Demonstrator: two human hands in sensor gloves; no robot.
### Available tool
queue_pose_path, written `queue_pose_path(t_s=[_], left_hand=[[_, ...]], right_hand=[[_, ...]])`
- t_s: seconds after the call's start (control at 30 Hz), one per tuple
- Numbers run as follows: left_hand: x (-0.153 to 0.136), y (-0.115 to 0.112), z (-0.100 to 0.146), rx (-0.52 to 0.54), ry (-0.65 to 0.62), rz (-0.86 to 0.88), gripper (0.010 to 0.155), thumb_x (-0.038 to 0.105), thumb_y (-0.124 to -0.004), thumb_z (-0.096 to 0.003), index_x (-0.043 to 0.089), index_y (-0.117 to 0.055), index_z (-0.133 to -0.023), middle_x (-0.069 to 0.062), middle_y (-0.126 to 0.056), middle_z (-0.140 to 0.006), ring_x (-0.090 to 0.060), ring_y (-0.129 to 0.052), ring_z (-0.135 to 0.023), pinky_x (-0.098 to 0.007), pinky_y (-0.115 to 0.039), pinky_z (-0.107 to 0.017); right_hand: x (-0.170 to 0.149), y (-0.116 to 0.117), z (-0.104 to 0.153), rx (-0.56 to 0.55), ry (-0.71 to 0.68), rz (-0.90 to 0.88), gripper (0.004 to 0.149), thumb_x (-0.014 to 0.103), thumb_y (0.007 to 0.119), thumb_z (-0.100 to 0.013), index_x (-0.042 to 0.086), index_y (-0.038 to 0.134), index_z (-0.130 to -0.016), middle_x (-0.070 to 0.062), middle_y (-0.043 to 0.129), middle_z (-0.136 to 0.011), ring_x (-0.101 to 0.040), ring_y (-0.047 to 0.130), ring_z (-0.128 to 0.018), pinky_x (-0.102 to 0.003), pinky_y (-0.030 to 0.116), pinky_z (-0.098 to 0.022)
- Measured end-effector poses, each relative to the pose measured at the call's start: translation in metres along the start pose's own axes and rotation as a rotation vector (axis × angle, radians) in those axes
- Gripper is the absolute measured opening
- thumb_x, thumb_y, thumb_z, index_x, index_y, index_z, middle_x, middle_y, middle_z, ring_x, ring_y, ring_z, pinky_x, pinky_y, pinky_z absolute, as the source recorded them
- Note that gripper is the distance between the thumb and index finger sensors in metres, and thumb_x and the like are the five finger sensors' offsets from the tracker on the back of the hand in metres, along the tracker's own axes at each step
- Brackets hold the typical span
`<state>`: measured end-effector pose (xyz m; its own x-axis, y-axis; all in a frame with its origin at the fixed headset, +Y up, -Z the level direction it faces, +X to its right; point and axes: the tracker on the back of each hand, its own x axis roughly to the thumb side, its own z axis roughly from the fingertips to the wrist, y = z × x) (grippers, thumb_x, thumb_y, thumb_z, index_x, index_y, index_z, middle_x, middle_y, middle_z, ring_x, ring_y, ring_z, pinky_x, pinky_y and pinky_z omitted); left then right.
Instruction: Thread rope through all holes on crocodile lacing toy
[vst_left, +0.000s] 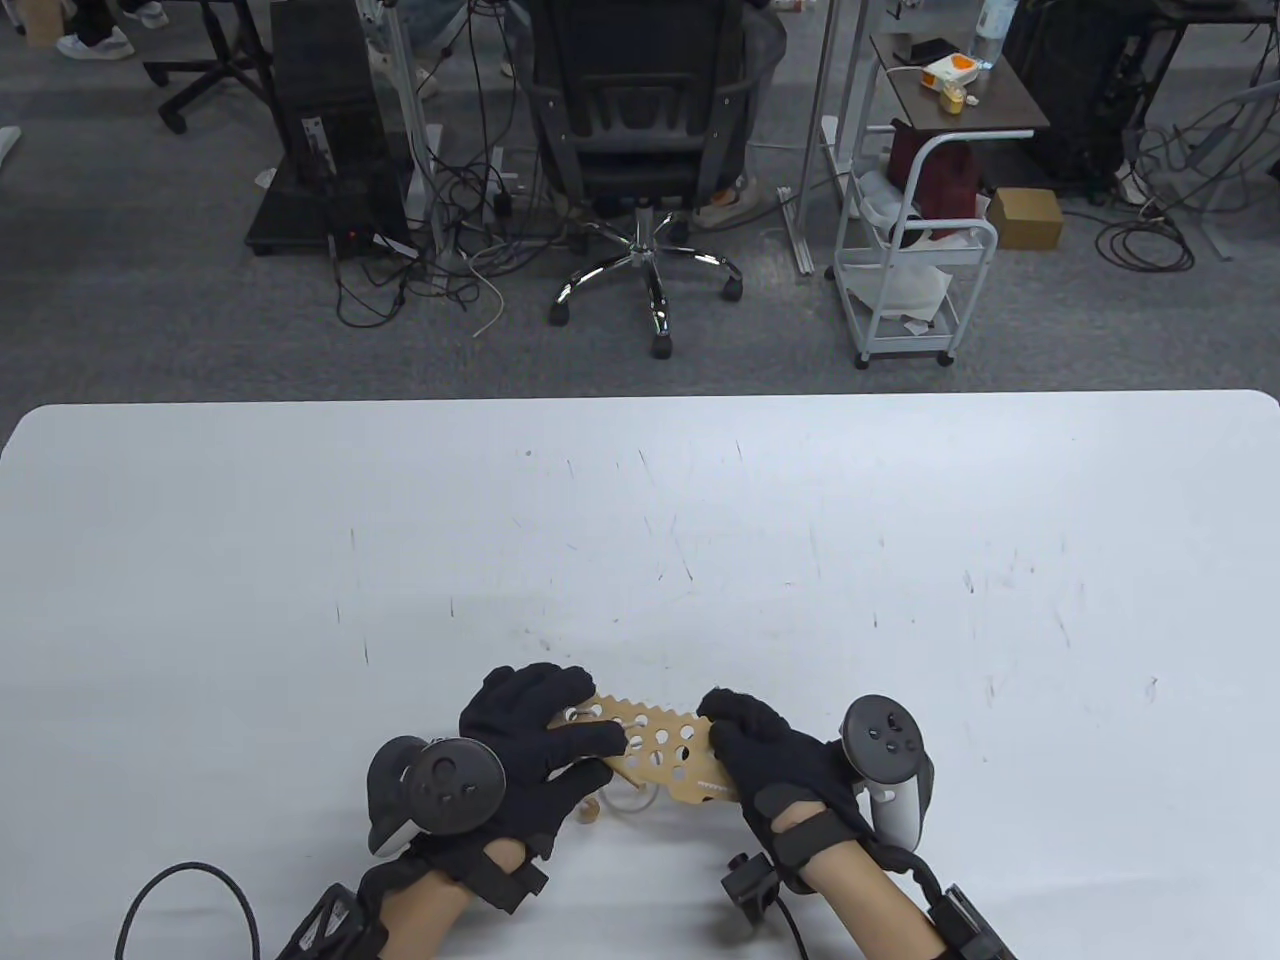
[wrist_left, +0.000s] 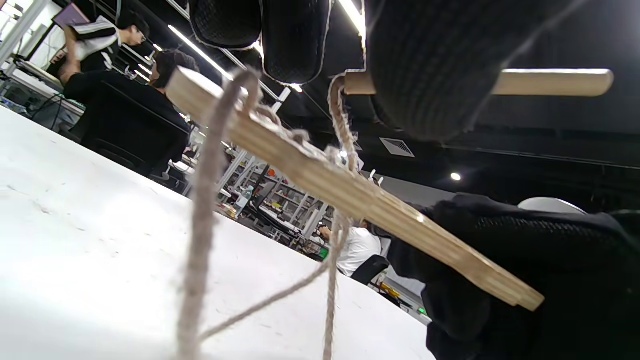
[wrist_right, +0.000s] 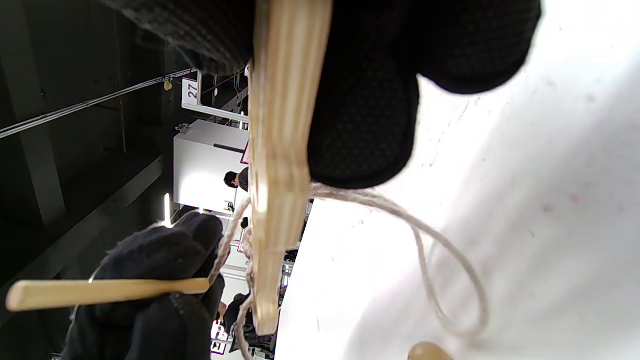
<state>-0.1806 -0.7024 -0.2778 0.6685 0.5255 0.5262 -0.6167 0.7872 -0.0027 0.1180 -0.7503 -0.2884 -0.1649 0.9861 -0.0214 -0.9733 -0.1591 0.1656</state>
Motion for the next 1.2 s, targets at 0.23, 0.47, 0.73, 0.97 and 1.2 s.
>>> queue_pose_path(t_s=[0.23,0.47,0.73,0.97,1.2], left_hand=[[-0.011,0.007,0.0,0.036,0.044,0.005,0.044,0.042,-0.091,-0.0398,0.042,-0.09,-0.084,-0.001,-0.081,-0.1,-0.036,-0.064,-0.102,-0.062,-0.038,-0.077],[-0.02,0.014,0.0,0.071,0.084,0.028,0.045,0.039,-0.088,-0.0401,0.037,-0.089,-0.085,0.001,-0.092,-0.087,-0.033,-0.076,-0.094,-0.063,-0.042,-0.077],[-0.027,0.026,0.002,0.123,0.127,0.046,0.047,0.034,-0.085,-0.0403,0.032,-0.086,-0.087,0.001,-0.092,-0.084,-0.033,-0.078,-0.092,-0.063,-0.043,-0.076],[-0.035,0.036,0.004,0.166,0.158,0.061,0.048,0.03,-0.084,-0.0406,0.032,-0.085,-0.089,0.001,-0.091,-0.084,-0.033,-0.078,-0.092,-0.063,-0.044,-0.076],[-0.042,0.044,0.006,0.205,0.186,0.068,0.05,0.029,-0.083,-0.0411,0.031,-0.085,-0.091,0.0,-0.092,-0.084,-0.033,-0.08,-0.09,-0.06,-0.051,-0.075]], right_hand=[[-0.001,-0.004,-0.002,-0.025,-0.008,0.027,0.051,0.031,0.074,-0.049,0.007,0.065,-0.093,-0.012,0.094,-0.071,-0.027,0.103,-0.044,-0.047,0.077,-0.042],[-0.003,-0.009,-0.004,-0.043,0.001,0.026,0.051,0.031,0.074,-0.049,0.007,0.065,-0.093,-0.012,0.094,-0.071,-0.027,0.103,-0.044,-0.047,0.077,-0.042],[-0.005,-0.015,-0.007,-0.071,0.005,0.051,0.051,0.031,0.074,-0.049,0.007,0.065,-0.093,-0.013,0.093,-0.072,-0.027,0.103,-0.045,-0.047,0.077,-0.043],[-0.006,-0.023,-0.01,-0.098,0.009,0.053,0.051,0.031,0.074,-0.049,0.007,0.065,-0.093,-0.012,0.094,-0.072,-0.027,0.103,-0.045,-0.047,0.077,-0.043],[-0.01,-0.033,-0.014,-0.139,0.021,0.057,0.051,0.031,0.075,-0.049,0.008,0.065,-0.093,-0.012,0.094,-0.072,-0.028,0.103,-0.045,-0.047,0.076,-0.043]])
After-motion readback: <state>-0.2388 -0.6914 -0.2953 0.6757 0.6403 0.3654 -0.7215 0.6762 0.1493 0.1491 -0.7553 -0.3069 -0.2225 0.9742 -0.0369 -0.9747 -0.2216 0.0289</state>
